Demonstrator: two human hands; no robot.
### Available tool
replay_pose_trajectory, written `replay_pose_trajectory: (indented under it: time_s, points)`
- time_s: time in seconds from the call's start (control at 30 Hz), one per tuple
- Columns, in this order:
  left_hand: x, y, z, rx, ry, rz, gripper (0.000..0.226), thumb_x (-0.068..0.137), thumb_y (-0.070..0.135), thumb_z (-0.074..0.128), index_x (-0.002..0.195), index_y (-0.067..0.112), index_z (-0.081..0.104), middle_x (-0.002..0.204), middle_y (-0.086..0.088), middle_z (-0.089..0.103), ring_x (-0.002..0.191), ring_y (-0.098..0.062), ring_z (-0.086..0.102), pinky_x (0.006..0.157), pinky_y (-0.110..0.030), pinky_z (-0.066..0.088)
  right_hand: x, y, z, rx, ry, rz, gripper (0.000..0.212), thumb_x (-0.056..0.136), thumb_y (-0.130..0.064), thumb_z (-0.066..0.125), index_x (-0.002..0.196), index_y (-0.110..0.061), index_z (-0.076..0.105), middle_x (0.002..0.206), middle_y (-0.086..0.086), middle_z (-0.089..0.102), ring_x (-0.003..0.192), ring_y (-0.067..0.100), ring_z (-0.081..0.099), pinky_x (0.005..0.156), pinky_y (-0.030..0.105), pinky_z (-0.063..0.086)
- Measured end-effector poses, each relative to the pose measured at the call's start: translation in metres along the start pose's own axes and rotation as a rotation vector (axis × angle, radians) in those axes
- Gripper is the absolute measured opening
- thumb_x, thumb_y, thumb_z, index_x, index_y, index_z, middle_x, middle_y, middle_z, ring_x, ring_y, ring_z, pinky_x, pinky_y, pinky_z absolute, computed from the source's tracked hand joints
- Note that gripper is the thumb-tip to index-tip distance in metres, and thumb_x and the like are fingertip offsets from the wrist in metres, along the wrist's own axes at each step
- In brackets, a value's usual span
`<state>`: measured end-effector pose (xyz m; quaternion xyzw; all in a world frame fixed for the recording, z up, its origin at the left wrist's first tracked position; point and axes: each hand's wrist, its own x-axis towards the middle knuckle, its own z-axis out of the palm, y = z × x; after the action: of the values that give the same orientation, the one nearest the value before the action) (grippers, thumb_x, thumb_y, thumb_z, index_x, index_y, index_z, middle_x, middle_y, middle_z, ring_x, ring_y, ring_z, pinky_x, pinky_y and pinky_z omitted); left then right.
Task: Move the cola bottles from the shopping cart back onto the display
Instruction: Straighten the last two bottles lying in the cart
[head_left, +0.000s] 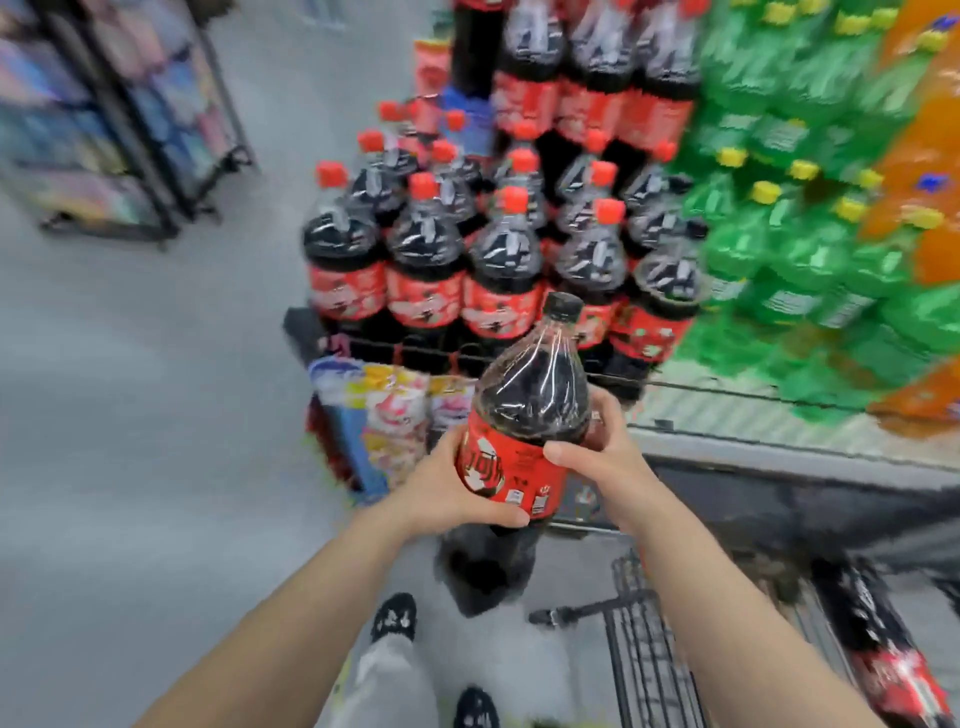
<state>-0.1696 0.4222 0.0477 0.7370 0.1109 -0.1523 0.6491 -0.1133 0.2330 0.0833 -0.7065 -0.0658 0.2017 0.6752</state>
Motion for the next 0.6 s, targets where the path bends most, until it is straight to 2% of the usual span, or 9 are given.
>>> replay_pose_trajectory:
  time_s: [0.1,0.17,0.23,0.3,0.37,0.43,0.47,0.53,0.6]
  points:
    - [-0.033,-0.027,-0.027,-0.074,0.224,-0.036,0.089,0.034,0.032,0.097,0.111,0.031,0.052,0.102,0.011,0.072,0.097,-0.004,0.068,0.091,-0.030,0.054,0.012,0.006,0.052,-0.055,-0.122,0.055,0.055,0.074,-0.005,0.079,0.114,-0.018,0.044,0.105,0.002,0.062,0.088,0.009,0.061,0.066,0.018,0.053]
    - [-0.051,-0.037,-0.048,-0.130,0.338,-0.070,0.080,0.044,0.020,0.097,0.110,0.027,0.054,0.099,0.011,0.072,0.091,0.000,0.068,0.086,-0.022,0.054,0.020,0.012,0.089,-0.138,-0.162,0.062,0.031,0.085,-0.017,0.070,0.104,-0.023,0.047,0.103,0.000,0.061,0.090,0.011,0.062,0.076,0.028,0.056]
    - [-0.068,-0.046,-0.071,-0.159,0.437,-0.107,0.076,0.048,0.016,0.096,0.111,0.023,0.054,0.097,0.010,0.070,0.085,0.002,0.068,0.079,-0.016,0.054,0.027,0.016,0.128,-0.221,-0.217,0.035,0.023,0.087,-0.029,0.067,0.103,-0.027,0.049,0.104,0.001,0.062,0.099,0.019,0.063,0.090,0.041,0.054]
    - [-0.081,-0.059,-0.098,-0.164,0.521,-0.154,0.089,0.039,0.031,0.097,0.115,0.023,0.051,0.101,0.009,0.070,0.089,-0.001,0.068,0.084,-0.022,0.055,0.032,0.015,0.170,-0.272,-0.275,-0.002,0.017,0.090,-0.028,0.063,0.100,-0.030,0.049,0.101,-0.005,0.061,0.101,0.017,0.061,0.091,0.035,0.052]
    - [-0.092,-0.068,-0.126,-0.135,0.587,-0.201,0.107,0.026,0.052,0.094,0.118,0.027,0.046,0.106,0.009,0.069,0.097,-0.009,0.067,0.090,-0.035,0.054,0.037,0.010,0.214,-0.298,-0.319,-0.035,0.030,0.084,-0.028,0.072,0.100,-0.033,0.047,0.101,-0.015,0.058,0.098,0.007,0.059,0.087,0.026,0.052]
    - [-0.099,-0.077,-0.155,-0.107,0.633,-0.223,0.109,0.024,0.057,0.090,0.117,0.028,0.042,0.107,0.010,0.066,0.100,-0.010,0.065,0.092,-0.037,0.053,0.043,0.007,0.256,-0.338,-0.317,-0.032,0.055,0.068,-0.030,0.085,0.106,-0.031,0.045,0.100,-0.020,0.055,0.092,-0.005,0.056,0.079,0.014,0.048]
    - [-0.102,-0.077,-0.171,-0.104,0.654,-0.229,0.108,0.025,0.055,0.089,0.117,0.028,0.040,0.108,0.010,0.064,0.100,-0.009,0.064,0.092,-0.035,0.052,0.048,0.006,0.277,-0.354,-0.300,-0.027,0.067,0.061,-0.034,0.089,0.111,-0.026,0.045,0.101,-0.018,0.057,0.093,-0.004,0.057,0.079,0.012,0.047]
    - [-0.105,-0.080,-0.206,-0.104,0.676,-0.220,0.106,0.028,0.050,0.089,0.118,0.026,0.038,0.107,0.012,0.063,0.098,-0.004,0.062,0.092,-0.032,0.052,0.063,0.005,0.316,-0.383,-0.268,-0.014,0.086,0.050,-0.043,0.092,0.119,-0.021,0.047,0.108,-0.010,0.060,0.101,0.006,0.060,0.088,0.023,0.049]
    - [-0.109,-0.082,-0.244,-0.095,0.664,-0.215,0.102,0.035,0.044,0.092,0.119,0.026,0.037,0.104,0.014,0.062,0.095,0.000,0.062,0.089,-0.028,0.052,0.078,0.004,0.350,-0.393,-0.238,-0.004,0.083,0.048,-0.044,0.092,0.117,-0.024,0.050,0.107,-0.010,0.062,0.101,0.010,0.061,0.089,0.028,0.049]
